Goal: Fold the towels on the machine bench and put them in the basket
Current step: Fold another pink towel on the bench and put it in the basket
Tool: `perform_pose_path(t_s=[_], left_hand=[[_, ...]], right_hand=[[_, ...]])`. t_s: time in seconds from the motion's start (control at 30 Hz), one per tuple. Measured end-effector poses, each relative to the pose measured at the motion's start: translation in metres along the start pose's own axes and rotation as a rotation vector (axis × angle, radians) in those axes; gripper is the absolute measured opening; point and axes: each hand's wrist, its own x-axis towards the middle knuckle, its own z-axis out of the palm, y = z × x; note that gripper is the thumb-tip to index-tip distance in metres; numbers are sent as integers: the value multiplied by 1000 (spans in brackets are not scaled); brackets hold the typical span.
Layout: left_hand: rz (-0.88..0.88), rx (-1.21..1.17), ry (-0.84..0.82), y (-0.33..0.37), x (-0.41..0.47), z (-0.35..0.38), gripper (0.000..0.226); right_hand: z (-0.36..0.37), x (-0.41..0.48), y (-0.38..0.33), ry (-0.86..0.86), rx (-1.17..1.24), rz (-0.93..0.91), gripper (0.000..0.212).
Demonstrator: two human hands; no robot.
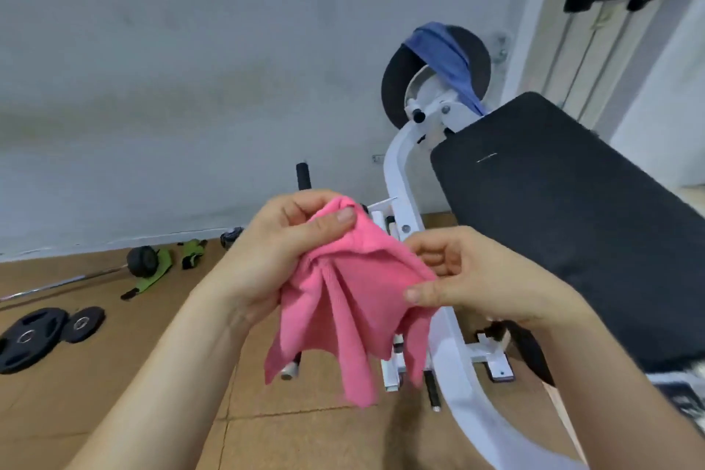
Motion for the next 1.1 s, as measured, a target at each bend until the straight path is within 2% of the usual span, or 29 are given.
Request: perform_pose_path(t_s=[0.13, 0.23, 0.27, 0.33, 0.4, 0.43, 0.53, 0.6, 0.67, 0.7, 0.77, 0.83, 0.9, 1.0, 1.1], left_hand=[[106, -228, -75, 6, 49, -1, 15], [139, -335, -125, 8, 84, -17, 17], [164, -230, -132, 6, 97, -25, 19], [208, 259, -135, -5, 125, -44, 26], [163, 728, -205, -19, 147, -56, 28], [119, 858, -240, -26, 155, -59, 27], [62, 928, -204, -45, 168, -55, 21], [110, 966, -93, -58, 178, -49, 9], [176, 1017, 55, -70, 188, -43, 14], [157, 973, 129, -77, 195, -43, 18], [-35, 644, 214, -90, 211, -43, 23], [-224, 328, 223, -103, 228, -41, 26], [-267, 291, 229, -111, 244, -36, 20], [-223, 289, 292, -108, 261, -19, 6], [-153, 263, 352, -101, 282, -6, 6]], right_hand=[[-3, -16, 21, 32, -176, 269, 16], [-3, -36, 22, 102, -281, 401, 21], [-1, -44, 16, 113, -237, 429, 20], [4, -55, -3, 176, -63, 425, 14], [11, -61, -14, 317, 97, 360, 13], [13, -62, -18, 399, 144, 331, 15], [13, -62, -21, 599, 10, 351, 23], [9, -60, -19, 714, -123, 378, 27], [1, -55, -11, 906, -264, 337, 24], [-4, -52, -3, 1019, -328, 314, 23], [-14, -47, 15, 1184, -367, 316, 23], [-25, -46, 31, 1198, -387, 374, 22], [-37, -46, 44, 1118, -357, 422, 17], [-55, -50, 55, 973, -226, 440, 9], [-74, -45, 62, 1008, -340, 479, 11]])
